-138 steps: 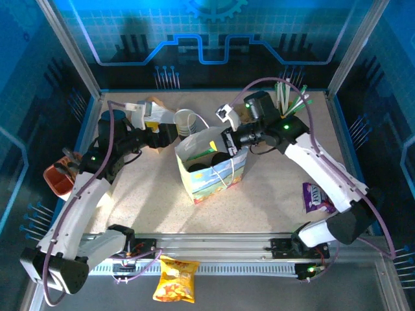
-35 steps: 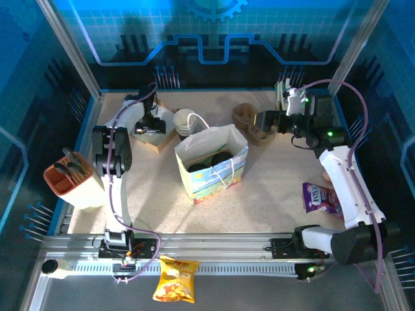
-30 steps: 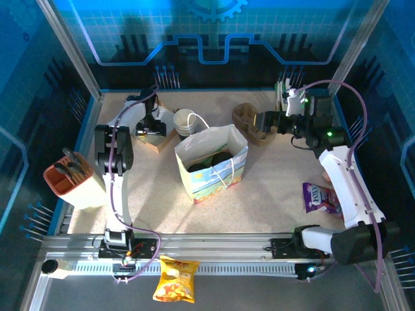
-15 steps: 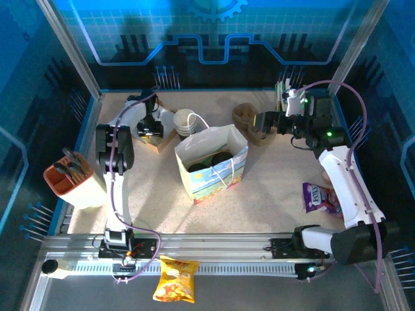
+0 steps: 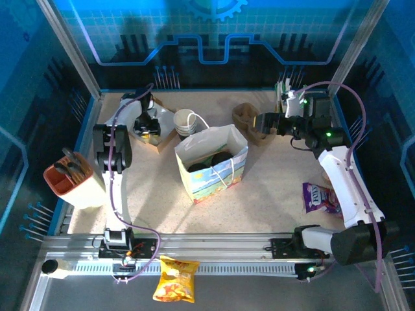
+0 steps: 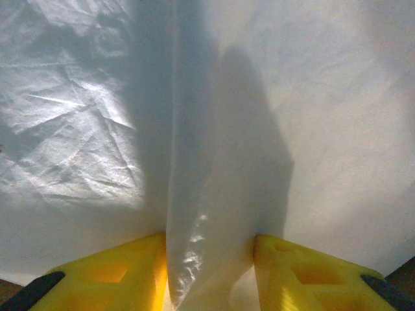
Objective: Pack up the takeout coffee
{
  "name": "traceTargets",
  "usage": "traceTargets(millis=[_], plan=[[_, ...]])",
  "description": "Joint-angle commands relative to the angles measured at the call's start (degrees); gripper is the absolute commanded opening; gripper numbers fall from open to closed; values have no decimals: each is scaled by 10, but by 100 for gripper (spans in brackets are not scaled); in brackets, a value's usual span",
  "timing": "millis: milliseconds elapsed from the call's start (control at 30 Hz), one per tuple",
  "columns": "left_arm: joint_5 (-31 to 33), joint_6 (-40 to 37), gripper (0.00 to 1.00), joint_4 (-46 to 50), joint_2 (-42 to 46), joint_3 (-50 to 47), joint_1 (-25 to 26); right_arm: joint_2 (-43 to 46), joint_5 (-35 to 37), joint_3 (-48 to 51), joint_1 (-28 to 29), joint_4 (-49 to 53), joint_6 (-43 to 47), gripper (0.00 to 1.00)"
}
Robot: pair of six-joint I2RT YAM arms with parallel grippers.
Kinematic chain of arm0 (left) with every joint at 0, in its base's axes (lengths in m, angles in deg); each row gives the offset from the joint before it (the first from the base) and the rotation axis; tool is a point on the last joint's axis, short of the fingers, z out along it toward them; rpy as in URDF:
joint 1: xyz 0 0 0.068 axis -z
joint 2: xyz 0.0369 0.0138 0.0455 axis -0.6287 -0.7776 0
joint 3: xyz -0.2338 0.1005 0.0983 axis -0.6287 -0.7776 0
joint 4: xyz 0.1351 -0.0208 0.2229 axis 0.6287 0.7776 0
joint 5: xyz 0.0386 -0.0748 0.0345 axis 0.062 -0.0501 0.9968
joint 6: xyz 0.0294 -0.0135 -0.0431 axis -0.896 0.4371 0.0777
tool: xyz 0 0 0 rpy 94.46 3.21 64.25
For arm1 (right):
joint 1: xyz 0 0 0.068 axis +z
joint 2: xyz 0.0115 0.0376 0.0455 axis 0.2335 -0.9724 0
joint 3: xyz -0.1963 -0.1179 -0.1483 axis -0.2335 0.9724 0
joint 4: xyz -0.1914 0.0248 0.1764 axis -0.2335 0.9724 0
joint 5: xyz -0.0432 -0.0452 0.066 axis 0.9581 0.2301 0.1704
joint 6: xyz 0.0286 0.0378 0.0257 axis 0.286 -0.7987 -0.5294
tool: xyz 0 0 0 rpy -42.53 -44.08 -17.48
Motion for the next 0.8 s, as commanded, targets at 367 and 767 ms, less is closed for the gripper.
traceTargets(millis=[367, 767], plan=[[-44, 8, 33, 31, -9, 42, -18, -3, -15, -5, -9, 10, -6, 99], [-27, -2, 22, 38, 13, 46, -20, -2, -18, -7, -9, 14, -7, 99]])
